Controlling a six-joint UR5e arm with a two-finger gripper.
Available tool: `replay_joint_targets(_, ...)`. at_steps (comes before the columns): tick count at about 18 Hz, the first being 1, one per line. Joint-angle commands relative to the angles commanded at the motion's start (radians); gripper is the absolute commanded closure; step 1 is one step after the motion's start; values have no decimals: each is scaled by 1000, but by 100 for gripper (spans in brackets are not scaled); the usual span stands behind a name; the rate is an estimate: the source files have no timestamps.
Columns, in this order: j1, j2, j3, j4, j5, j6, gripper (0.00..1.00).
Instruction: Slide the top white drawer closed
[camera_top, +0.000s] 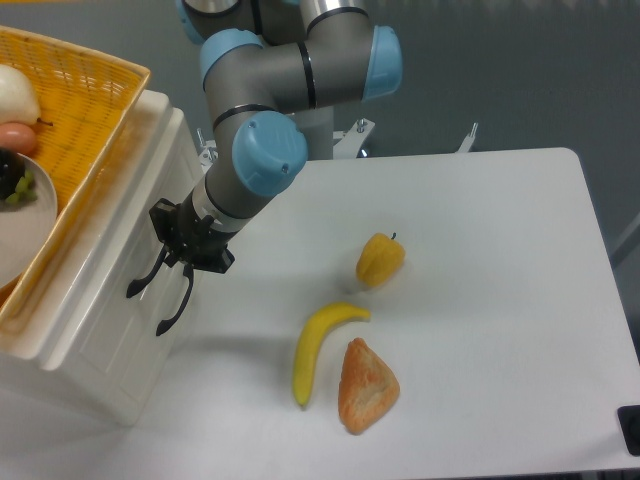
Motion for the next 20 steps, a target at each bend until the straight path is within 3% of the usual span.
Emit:
replay_joint_targets(3, 84, -20, 26, 28, 82, 8, 0)
replay_joint_targets(9, 195, -74, 29, 178, 391, 21, 0)
replay_joint_targets(11, 258, -86, 31, 199, 428, 139, 0)
replay_joint_targets(15, 391, -118, 34, 213, 457, 499, 0)
replay_joint_targets(20, 479, -192, 90, 258, 471, 691, 0)
